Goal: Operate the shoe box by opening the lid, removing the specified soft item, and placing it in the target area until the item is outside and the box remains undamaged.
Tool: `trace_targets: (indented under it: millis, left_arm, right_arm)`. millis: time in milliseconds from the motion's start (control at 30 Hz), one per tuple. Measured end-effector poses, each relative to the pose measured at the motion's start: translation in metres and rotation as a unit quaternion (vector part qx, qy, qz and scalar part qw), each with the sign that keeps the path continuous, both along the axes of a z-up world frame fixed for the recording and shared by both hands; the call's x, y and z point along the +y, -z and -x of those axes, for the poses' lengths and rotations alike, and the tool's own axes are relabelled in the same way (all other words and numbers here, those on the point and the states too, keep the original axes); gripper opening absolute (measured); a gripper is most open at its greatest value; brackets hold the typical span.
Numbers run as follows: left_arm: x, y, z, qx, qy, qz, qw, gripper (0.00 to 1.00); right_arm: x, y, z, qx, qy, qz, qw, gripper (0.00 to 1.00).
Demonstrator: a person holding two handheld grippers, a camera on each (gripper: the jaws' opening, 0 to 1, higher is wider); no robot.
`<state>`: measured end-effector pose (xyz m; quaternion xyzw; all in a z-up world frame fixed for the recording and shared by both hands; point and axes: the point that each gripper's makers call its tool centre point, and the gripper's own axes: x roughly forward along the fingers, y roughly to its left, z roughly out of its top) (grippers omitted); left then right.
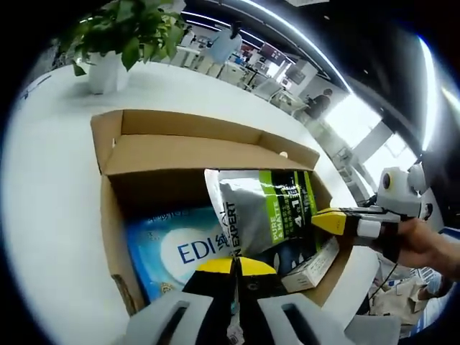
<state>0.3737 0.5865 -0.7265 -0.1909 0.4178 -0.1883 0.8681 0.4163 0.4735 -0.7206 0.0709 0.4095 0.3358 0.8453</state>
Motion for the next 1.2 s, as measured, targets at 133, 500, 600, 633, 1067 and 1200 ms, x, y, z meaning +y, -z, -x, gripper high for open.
trace_targets:
  millis: [133, 500, 600, 633, 1067, 1200]
  left_arm:
    - [0.001, -0.005, -0.002, -0.006, -0.001, 0.000, 1.0000, 0.00]
    - [-0.003, -0.032, -0.009, -0.033, 0.006, -0.003, 0.9994, 0.00]
    - [-0.006, -0.039, -0.012, -0.040, 0.007, -0.006, 0.9992, 0.00]
    - [-0.008, -0.043, -0.013, -0.043, 0.010, -0.008, 0.9990, 0.00]
    - [-0.066, -0.076, -0.028, -0.071, 0.057, -0.015, 0.9957, 0.00]
    - [-0.097, -0.081, -0.032, -0.078, 0.082, -0.016, 0.9934, 0.00]
  right_arm:
    - [0.000, -0.004, 0.000, -0.001, 0.004, -0.004, 1.0000, 0.00]
    - [-0.006, -0.024, -0.004, -0.019, 0.014, -0.013, 0.9996, 0.00]
    - [-0.010, -0.032, -0.005, -0.025, 0.016, -0.019, 0.9994, 0.00]
    - [-0.012, -0.034, -0.005, -0.027, 0.017, -0.019, 0.9993, 0.00]
    - [-0.071, -0.067, -0.010, -0.059, 0.051, -0.024, 0.9967, 0.00]
    - [-0.103, -0.069, -0.009, -0.063, 0.069, -0.021, 0.9954, 0.00]
